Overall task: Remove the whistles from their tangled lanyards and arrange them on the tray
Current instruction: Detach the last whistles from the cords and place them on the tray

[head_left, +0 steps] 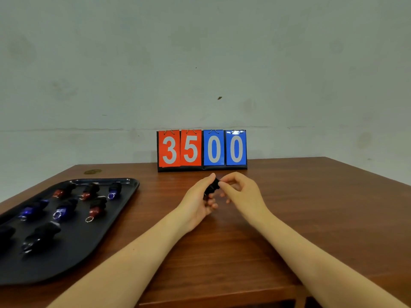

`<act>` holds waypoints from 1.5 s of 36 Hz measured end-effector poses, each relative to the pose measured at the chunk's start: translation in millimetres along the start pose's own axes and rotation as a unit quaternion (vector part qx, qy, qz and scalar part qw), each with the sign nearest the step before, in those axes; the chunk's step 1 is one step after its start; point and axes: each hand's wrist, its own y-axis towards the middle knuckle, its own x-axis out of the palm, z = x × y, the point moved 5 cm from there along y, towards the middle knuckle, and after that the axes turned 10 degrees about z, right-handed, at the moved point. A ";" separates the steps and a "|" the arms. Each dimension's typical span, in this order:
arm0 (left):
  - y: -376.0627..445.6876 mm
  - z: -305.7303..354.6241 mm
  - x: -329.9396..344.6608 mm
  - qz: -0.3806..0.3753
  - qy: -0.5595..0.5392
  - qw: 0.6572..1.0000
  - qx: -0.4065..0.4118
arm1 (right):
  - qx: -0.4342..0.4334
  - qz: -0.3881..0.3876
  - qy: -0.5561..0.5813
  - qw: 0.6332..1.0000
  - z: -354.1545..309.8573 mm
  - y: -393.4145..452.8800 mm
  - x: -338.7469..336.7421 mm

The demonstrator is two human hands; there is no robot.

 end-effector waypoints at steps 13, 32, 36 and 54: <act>-3.5 -5.7 2.0 0.007 -0.064 0.997 -0.043 | -0.013 -0.010 -0.029 0.999 3.9 -1.1 4.1; -2.0 -4.7 12.3 -0.044 0.033 0.998 -0.013 | -0.012 -0.013 -0.054 0.998 5.8 3.2 2.8; 0.0 -4.0 12.2 -0.039 0.054 0.998 0.006 | 0.009 0.005 -0.028 1.000 9.5 5.0 -0.2; 20.6 20.6 -18.8 0.154 0.260 0.929 0.215 | 0.077 0.024 0.031 0.996 13.2 5.1 -4.5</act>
